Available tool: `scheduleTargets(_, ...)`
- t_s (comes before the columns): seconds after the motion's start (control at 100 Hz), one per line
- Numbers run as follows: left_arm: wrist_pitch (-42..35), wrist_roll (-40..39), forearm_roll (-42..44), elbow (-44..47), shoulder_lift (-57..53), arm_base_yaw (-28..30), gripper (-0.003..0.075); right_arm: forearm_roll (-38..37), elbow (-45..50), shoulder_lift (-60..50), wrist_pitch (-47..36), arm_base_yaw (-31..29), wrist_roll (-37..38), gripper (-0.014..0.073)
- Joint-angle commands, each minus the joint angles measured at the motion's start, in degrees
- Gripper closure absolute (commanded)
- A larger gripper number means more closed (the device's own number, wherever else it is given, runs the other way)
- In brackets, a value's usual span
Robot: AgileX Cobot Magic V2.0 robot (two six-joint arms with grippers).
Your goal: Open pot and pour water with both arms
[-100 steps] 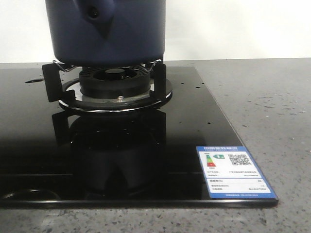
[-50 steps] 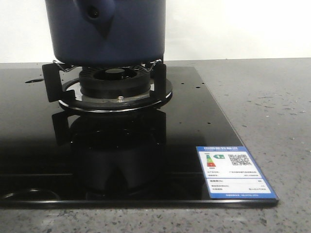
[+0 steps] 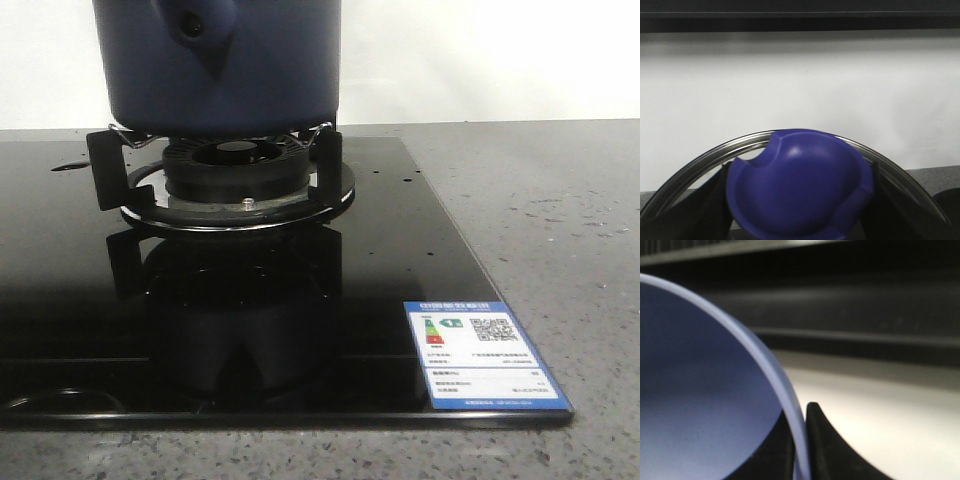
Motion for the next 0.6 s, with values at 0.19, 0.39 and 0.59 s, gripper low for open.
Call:
scheduleTargets(0.19,-5.4,-0.1,-0.6,-1.9,-0.9,0.1,0.0358,-3.5,-1.7,-3.3,-9.9,0.2,-0.2,0.0636)
scheduleTargets(0.39,-5.4,-0.1,-0.6,-1.9,-0.9,0.1,0.0358,-3.6,-1.7,-3.3,-9.9,0.2,-0.2,0.0636)
scheduleTargets(0.59,-5.4,-0.1,-0.6,-1.9,-0.9,0.0,0.0358,-3.6,-1.7,-3.5,-9.7,0.2,-0.2,0.0636)
